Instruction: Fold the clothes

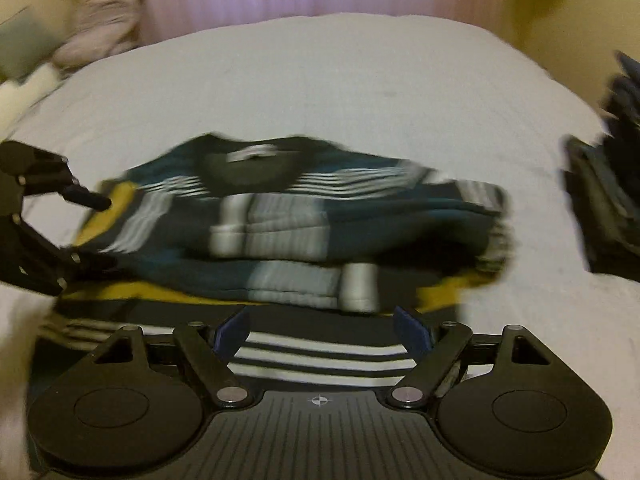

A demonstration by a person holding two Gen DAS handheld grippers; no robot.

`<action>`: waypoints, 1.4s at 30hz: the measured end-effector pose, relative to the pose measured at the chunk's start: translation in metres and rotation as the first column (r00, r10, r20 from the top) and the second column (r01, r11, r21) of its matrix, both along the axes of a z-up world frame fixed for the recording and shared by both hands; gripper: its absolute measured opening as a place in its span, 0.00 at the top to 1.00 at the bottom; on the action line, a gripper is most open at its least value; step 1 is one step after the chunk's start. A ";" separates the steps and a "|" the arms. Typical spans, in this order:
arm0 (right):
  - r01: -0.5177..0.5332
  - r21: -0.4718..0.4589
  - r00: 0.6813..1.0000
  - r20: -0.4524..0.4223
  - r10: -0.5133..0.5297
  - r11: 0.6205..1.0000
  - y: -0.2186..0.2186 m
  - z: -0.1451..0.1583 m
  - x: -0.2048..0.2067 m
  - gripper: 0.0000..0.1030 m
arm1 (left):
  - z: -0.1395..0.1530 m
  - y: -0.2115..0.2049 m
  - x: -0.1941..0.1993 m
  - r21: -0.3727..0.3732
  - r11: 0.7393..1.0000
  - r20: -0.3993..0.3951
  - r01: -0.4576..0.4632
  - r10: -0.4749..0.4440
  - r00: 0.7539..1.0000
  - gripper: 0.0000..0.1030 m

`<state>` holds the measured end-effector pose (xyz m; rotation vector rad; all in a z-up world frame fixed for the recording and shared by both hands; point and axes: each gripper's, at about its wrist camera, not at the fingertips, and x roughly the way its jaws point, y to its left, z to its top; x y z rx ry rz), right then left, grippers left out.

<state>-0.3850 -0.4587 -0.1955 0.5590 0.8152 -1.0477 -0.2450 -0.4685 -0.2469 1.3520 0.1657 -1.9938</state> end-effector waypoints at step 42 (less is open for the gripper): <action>-0.383 -0.053 0.858 -0.392 0.333 0.922 -0.051 -0.058 -0.045 0.93 | -0.023 0.030 0.042 -0.016 0.997 0.353 0.073 -0.063 0.933 0.94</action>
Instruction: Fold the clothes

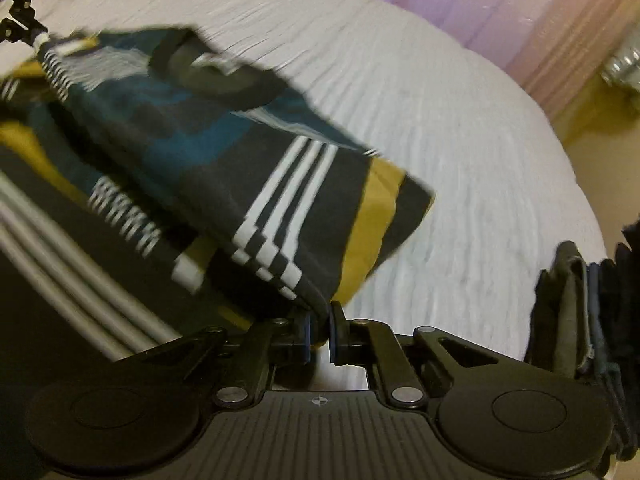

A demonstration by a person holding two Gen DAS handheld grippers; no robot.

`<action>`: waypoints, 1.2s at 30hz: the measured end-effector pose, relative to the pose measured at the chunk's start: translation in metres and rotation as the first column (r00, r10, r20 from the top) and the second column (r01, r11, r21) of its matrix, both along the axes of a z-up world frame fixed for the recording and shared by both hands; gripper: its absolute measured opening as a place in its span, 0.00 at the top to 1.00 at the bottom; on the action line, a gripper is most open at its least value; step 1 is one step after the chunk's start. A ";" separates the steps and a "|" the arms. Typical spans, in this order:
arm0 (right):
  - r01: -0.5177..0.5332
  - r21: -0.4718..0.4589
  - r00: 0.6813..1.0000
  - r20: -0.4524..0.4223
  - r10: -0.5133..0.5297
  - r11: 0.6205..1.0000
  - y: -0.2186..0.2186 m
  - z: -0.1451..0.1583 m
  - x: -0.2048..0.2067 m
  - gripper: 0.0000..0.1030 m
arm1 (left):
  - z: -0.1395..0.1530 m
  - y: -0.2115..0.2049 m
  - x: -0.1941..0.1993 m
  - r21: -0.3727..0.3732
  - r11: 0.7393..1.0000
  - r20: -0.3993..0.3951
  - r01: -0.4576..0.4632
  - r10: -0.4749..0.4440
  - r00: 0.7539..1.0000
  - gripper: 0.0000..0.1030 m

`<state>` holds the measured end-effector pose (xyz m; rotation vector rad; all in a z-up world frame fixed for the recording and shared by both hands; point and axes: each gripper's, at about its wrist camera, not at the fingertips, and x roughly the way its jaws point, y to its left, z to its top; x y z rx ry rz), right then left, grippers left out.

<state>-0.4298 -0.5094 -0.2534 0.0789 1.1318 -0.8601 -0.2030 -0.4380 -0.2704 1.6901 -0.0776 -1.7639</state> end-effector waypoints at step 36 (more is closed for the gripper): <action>0.369 0.398 0.825 0.276 -0.493 0.840 -0.010 0.030 -0.009 0.88 | 0.016 -0.009 0.037 0.223 0.847 -0.340 -0.482 0.531 0.776 0.80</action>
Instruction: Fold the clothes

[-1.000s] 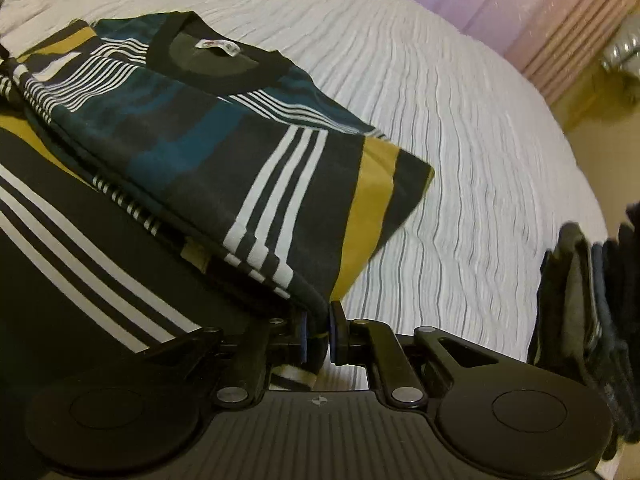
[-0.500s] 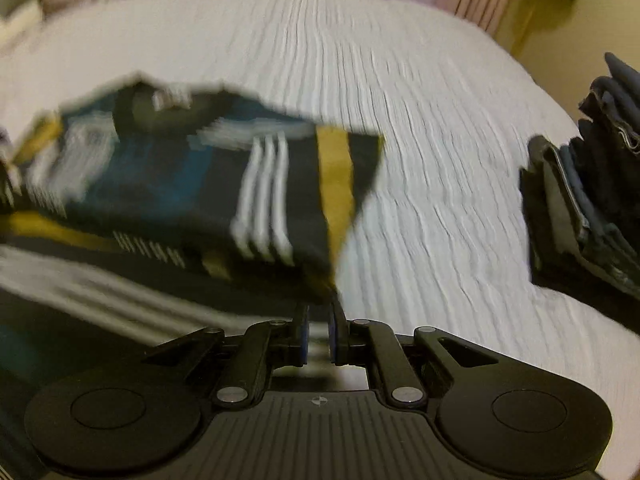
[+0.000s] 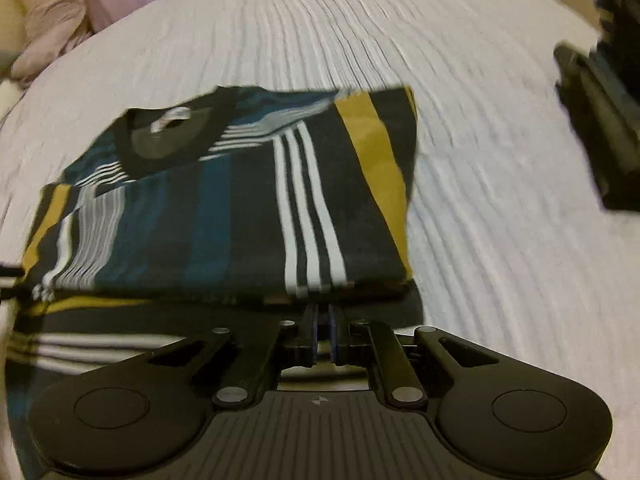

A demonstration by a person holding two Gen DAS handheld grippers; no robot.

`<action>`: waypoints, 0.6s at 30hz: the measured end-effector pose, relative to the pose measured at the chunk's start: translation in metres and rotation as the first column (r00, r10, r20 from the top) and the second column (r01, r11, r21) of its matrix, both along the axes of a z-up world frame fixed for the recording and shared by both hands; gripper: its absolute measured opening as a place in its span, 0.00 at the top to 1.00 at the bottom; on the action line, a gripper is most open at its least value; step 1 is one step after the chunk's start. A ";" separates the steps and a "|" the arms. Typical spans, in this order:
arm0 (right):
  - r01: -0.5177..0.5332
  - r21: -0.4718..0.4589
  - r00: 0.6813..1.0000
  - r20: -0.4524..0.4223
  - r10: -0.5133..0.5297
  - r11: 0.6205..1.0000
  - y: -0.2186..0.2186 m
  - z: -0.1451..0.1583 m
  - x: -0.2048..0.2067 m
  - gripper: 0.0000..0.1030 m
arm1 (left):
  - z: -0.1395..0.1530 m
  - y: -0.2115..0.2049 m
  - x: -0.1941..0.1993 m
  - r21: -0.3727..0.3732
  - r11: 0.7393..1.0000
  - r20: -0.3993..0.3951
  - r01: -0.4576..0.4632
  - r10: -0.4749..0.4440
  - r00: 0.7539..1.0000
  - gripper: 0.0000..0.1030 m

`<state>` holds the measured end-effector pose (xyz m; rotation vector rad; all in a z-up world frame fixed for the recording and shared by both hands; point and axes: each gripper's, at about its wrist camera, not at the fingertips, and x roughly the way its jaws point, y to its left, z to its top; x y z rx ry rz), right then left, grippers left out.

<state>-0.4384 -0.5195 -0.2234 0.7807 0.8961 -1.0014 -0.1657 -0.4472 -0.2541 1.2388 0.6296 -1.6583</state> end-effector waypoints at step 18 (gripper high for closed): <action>-0.047 0.102 0.992 0.119 0.034 0.994 0.064 0.049 -0.012 0.16 | 0.052 0.121 -0.031 -0.013 0.942 -0.032 -0.335 0.335 0.942 0.59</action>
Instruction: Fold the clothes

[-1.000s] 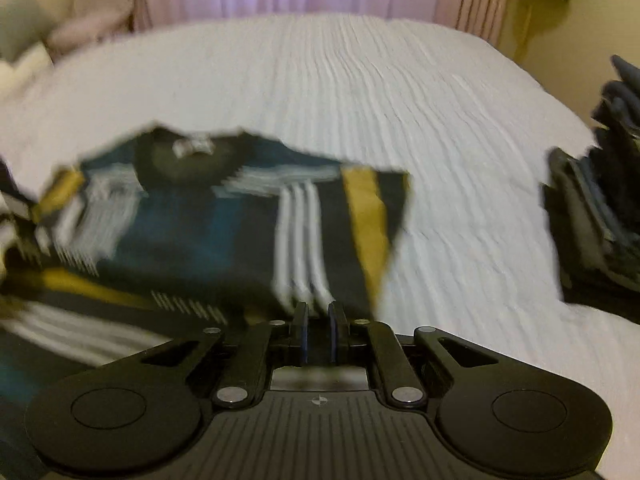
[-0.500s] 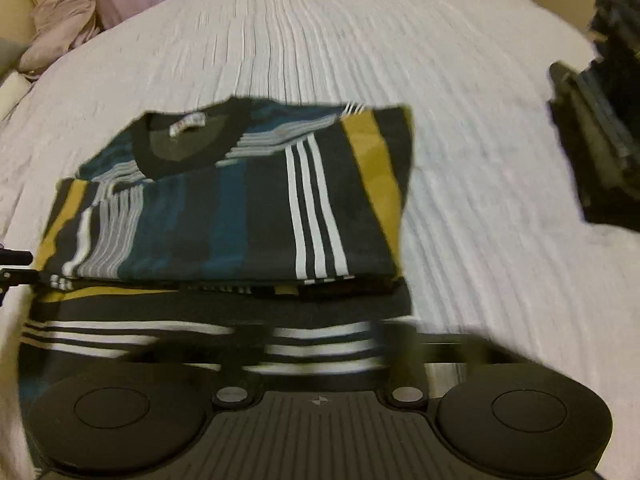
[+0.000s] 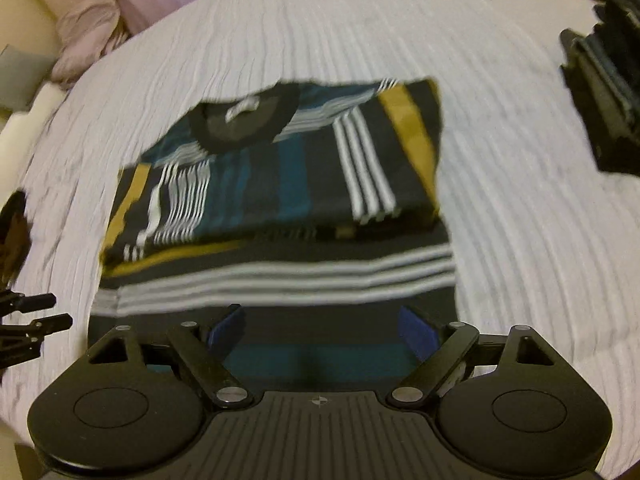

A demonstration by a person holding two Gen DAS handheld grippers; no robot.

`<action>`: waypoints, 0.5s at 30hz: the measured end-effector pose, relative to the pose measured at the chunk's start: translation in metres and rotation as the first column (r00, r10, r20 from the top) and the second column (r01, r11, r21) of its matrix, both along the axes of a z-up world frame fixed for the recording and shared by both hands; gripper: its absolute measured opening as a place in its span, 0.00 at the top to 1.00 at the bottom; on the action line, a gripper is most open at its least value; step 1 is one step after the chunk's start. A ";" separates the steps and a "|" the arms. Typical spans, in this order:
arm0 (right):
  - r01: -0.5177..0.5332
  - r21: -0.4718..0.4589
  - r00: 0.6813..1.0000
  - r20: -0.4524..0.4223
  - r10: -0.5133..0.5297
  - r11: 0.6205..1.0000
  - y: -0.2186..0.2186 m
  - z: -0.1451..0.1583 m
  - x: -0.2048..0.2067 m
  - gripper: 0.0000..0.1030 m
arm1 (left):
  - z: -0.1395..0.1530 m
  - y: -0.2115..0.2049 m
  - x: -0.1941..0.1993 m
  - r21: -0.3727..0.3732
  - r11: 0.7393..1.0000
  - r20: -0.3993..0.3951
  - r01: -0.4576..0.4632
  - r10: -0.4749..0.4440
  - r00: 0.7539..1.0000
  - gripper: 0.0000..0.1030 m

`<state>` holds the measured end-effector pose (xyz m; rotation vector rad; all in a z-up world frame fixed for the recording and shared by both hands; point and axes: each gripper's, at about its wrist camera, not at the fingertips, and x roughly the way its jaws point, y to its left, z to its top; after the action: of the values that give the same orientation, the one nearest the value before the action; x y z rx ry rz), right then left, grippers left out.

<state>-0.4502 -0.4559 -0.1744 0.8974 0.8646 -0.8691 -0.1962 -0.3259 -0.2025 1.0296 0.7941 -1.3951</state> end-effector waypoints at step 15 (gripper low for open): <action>0.136 -0.059 0.978 -0.148 -0.144 0.989 0.146 0.005 -0.082 0.16 | -0.024 0.151 -0.019 0.014 0.959 -0.004 0.282 -0.282 0.959 0.53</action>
<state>-0.5326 -0.3099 -0.1693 0.8654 0.9156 -1.0878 -0.2152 -0.1747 -0.2266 1.1879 0.6775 -1.6339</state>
